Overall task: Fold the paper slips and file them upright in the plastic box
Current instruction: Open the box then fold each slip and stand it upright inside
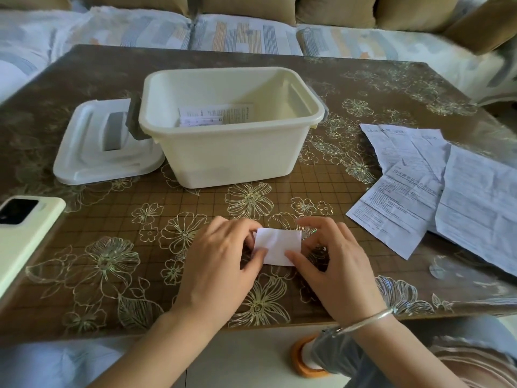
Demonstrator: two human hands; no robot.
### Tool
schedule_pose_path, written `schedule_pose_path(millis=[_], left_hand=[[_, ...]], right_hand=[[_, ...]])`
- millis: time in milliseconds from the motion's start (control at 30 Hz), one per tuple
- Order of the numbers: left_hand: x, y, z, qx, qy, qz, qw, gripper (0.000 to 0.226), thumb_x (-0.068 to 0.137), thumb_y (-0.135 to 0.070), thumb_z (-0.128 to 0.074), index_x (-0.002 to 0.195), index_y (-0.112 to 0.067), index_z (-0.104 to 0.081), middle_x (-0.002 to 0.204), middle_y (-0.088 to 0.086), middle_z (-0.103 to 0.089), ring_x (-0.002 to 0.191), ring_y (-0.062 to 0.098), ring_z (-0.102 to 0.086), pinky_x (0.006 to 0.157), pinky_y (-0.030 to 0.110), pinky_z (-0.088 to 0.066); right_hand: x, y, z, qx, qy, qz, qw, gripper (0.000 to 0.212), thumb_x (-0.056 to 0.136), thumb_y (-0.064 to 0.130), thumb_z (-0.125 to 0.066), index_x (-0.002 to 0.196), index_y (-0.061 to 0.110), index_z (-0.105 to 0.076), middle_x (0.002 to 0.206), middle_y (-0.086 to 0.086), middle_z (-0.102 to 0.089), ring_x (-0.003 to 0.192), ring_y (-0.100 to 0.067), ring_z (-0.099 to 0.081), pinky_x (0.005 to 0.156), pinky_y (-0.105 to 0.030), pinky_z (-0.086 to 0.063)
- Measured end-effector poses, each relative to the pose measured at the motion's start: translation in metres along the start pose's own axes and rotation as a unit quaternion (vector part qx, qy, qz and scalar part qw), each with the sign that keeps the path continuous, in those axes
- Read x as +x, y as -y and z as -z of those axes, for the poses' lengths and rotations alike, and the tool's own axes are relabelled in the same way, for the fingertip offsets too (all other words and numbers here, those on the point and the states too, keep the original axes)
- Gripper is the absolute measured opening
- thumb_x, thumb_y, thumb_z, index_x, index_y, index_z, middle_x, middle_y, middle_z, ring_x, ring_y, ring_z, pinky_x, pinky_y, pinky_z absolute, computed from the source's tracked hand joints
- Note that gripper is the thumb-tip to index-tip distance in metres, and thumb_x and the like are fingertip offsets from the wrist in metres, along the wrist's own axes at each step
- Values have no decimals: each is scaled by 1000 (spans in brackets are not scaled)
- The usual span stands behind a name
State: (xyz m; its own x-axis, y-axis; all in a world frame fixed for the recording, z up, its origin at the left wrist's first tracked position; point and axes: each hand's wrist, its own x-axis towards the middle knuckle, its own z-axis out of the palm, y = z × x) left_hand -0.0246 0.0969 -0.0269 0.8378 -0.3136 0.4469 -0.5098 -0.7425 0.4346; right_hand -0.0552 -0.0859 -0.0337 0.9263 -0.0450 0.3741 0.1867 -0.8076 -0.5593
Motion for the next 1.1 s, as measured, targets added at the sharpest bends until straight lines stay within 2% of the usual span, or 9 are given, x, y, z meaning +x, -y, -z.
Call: schedule_pose_path(millis=[200,300,400,500,600,767,900,1000,1100], left_hand=[[0,1,-1,4,18,11,1000,46,76,-27,-71,119,-15,-61,114,-2,-61,104,16,-57,90,31,-50],[0,0,-1,11,17,-22,1000,28,78,-24,-67,105,-15,-67,114,-1,-60,105,18,-56,87,34,-52],[1,1,2,16,18,-63,998,10,82,-21,-65,88,-18,-71,98,-8,-66,99,16,-56,78,37,-52],[2,6,6,18,34,-89,995,9,81,-26,-70,88,-22,-74,95,-13,-69,99,13,-57,84,36,-48],[8,17,16,17,88,-122,988,25,76,-43,-74,94,-26,-74,97,-18,-68,99,11,-56,87,34,-42],[27,30,23,36,129,-245,960,11,84,-30,-70,84,-20,-74,79,-10,-67,78,14,-56,70,33,-46],[28,26,20,35,88,-254,962,19,88,-19,-61,71,-16,-68,64,-6,-60,62,16,-53,60,34,-43],[35,23,26,1,74,-224,972,14,88,-23,-64,78,-17,-72,69,-9,-66,65,12,-58,60,32,-45],[55,19,47,-45,55,-200,977,14,89,-25,-63,86,-19,-76,76,-10,-70,68,7,-63,58,30,-52]], right_hand=[[-2,1,-2,-43,5,17,999,48,76,26,-77,119,26,-56,98,13,-55,92,-11,-47,75,-25,-42],[-1,1,-2,-48,10,23,999,43,76,26,-76,116,25,-58,112,7,-53,101,-13,-48,78,-25,-43],[1,3,-1,-76,0,75,994,16,82,26,-69,98,23,-69,115,4,-57,104,-16,-50,77,-27,-46],[3,2,1,-118,7,164,979,16,89,25,-58,87,22,-74,107,6,-65,104,-18,-54,78,-29,-45],[6,3,6,-109,47,164,979,21,90,33,-56,87,23,-74,99,11,-68,93,-14,-61,70,-32,-53],[13,11,16,-129,103,168,972,34,81,54,-55,89,26,-72,93,15,-69,81,-11,-65,63,-27,-54],[18,20,16,-175,100,187,961,17,74,36,-65,85,24,-72,77,11,-68,64,-14,-65,51,-24,-48],[26,27,21,-149,96,159,971,8,78,24,-64,84,24,-68,67,12,-62,53,-14,-60,41,-25,-44],[51,37,37,-88,87,127,984,9,80,26,-63,84,26,-72,66,15,-66,51,-6,-60,46,-21,-46]])
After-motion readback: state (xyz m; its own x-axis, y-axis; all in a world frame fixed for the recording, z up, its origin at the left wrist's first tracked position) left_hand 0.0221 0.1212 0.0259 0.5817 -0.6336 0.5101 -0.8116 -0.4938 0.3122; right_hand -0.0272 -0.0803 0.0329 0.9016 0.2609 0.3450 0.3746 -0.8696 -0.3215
